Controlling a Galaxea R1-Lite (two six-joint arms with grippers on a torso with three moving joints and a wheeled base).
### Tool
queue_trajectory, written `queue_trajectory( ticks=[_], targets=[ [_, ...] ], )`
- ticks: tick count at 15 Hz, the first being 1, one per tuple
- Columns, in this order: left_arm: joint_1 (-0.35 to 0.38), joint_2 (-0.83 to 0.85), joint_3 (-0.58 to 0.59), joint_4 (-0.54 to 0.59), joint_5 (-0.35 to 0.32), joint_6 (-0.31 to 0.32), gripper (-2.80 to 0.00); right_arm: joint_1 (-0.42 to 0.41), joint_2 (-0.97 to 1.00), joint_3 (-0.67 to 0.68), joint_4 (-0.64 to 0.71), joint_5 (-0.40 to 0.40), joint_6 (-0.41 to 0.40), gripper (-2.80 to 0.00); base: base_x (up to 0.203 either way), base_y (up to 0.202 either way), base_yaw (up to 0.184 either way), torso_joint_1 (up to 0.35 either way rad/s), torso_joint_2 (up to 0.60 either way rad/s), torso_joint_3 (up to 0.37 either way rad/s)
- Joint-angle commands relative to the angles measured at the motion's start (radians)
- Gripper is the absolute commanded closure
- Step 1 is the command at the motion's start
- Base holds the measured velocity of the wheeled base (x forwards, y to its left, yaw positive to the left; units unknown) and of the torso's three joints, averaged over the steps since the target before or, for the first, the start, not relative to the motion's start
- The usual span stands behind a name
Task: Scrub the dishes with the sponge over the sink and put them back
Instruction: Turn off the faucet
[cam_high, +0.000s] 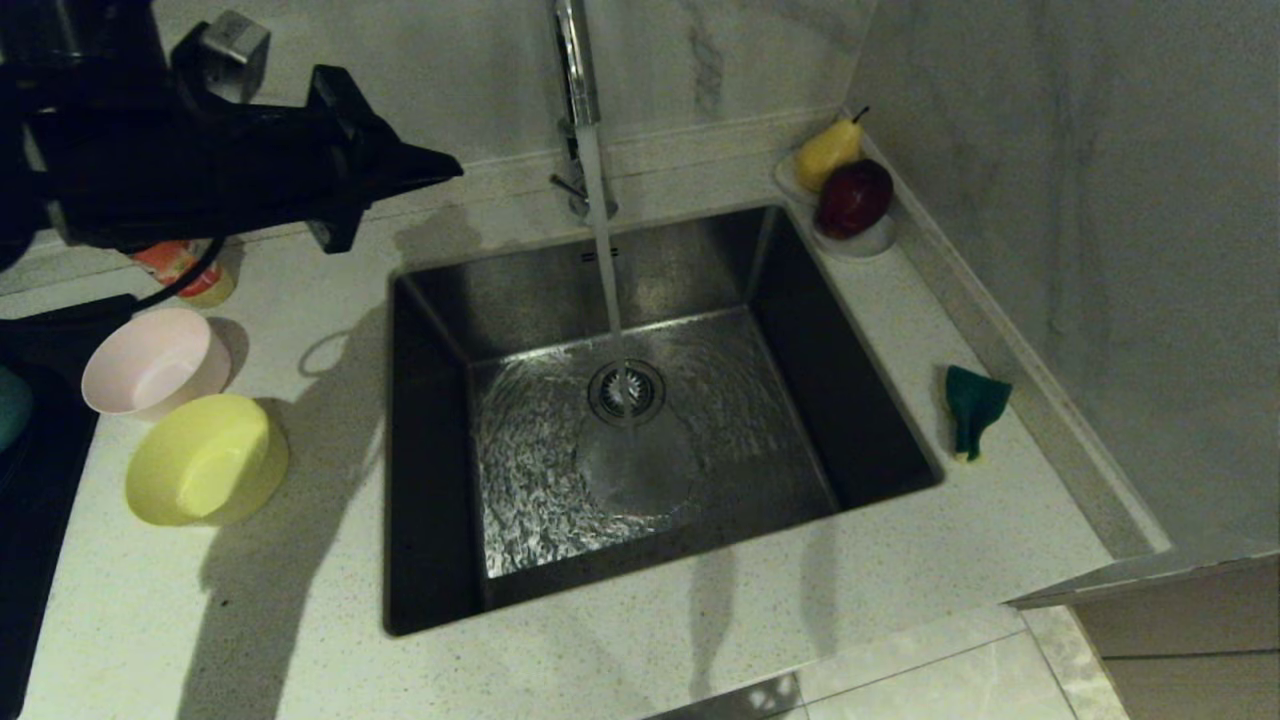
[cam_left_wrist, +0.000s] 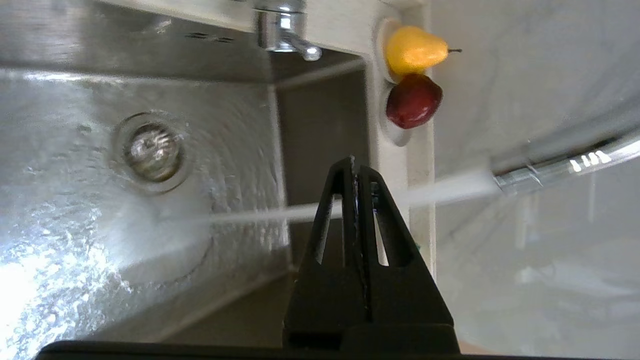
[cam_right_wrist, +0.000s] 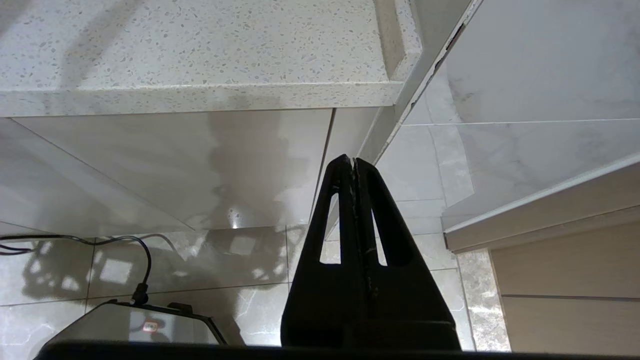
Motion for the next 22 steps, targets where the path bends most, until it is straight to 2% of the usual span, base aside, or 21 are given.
queue_trajectory(
  ticks=[1,7,13,15,16,17,22],
  targets=[
    [-0.044,0.091,-0.026,-0.060,0.001,-0.007,0.00,0.000,-0.003,0.000,0.000,0.000,-0.001,0.00,0.000,0.000,0.000,0.000,0.00,0.000],
    [-0.080,0.143,-0.030,-0.083,-0.002,-0.002,0.00,0.000,-0.003,0.000,0.000,0.000,-0.001,0.00,0.000,0.000,0.000,0.000,0.00,0.000],
    [-0.128,0.173,0.023,-0.224,0.018,-0.024,0.00,0.000,-0.003,0.000,0.000,0.000,-0.001,0.00,0.000,0.000,0.000,0.000,0.00,0.000],
    [-0.158,0.206,0.025,-0.266,0.138,-0.022,0.00,0.000,-0.003,0.000,0.000,0.000,-0.001,0.00,0.000,0.000,0.000,0.000,0.00,0.000],
    [-0.177,0.242,0.024,-0.320,0.215,-0.020,0.00,0.000,-0.003,0.000,0.000,0.000,-0.001,0.00,0.000,0.000,0.000,0.000,0.00,0.000],
    [-0.190,0.271,0.023,-0.388,0.260,-0.022,0.00,0.000,-0.003,0.000,0.000,0.000,-0.001,0.00,0.000,0.000,0.000,0.000,0.00,0.000],
    [-0.194,0.306,0.028,-0.435,0.282,-0.020,0.00,0.000,-0.003,0.000,0.000,0.000,-0.001,0.00,0.000,0.000,0.000,0.000,0.00,0.000]
  ],
)
